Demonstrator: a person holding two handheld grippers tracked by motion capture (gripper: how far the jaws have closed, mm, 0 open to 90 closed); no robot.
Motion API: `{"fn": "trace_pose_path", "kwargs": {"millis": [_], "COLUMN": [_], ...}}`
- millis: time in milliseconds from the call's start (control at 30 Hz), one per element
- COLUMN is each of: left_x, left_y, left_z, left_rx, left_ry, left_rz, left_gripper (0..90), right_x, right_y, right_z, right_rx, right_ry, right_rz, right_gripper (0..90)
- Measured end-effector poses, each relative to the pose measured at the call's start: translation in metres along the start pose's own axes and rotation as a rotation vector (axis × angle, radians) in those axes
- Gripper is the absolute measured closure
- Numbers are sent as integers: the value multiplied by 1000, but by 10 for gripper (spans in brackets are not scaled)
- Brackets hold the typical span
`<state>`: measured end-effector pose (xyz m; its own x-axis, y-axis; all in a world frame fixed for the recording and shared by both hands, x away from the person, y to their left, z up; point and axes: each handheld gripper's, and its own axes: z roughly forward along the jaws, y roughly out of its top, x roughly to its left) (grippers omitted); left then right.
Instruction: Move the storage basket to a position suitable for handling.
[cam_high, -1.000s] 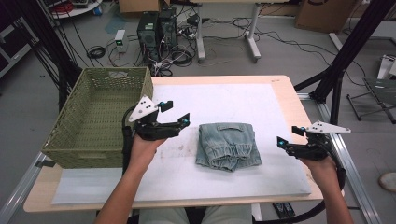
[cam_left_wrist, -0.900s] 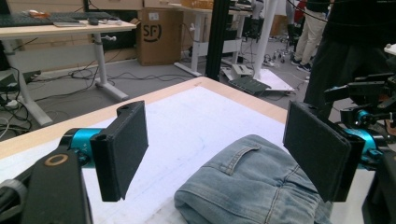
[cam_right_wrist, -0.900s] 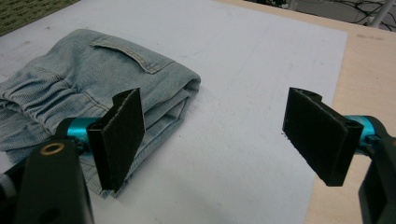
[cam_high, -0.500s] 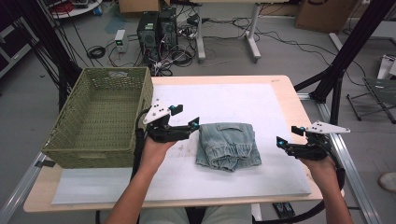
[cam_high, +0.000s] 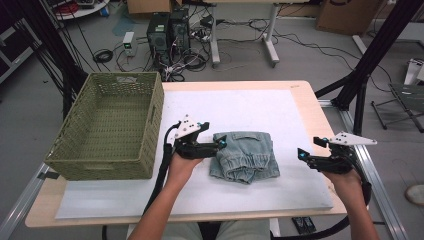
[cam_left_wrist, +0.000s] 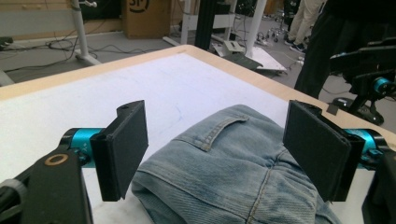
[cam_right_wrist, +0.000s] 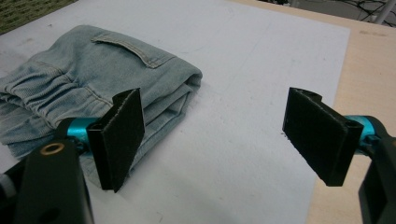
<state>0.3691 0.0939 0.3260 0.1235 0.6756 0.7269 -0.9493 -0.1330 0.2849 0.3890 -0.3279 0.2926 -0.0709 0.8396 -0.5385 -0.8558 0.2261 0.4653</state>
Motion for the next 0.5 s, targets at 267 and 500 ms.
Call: {"fn": "trace_pose_path", "kwargs": {"millis": [267, 500], "left_x": [1, 0], "left_y": [-3, -7], "left_z": [4, 8], "left_rx": [-3, 3], "left_ry": [-1, -3], "left_rz": [-4, -17], "left_gripper": [221, 221], "right_x": [-4, -4], "right_y": [1, 2], "right_z": [-4, -4], "right_rx": [-8, -4], "right_ry": [-10, -12], "right_rz": [10, 5], "right_gripper": [212, 212]}}
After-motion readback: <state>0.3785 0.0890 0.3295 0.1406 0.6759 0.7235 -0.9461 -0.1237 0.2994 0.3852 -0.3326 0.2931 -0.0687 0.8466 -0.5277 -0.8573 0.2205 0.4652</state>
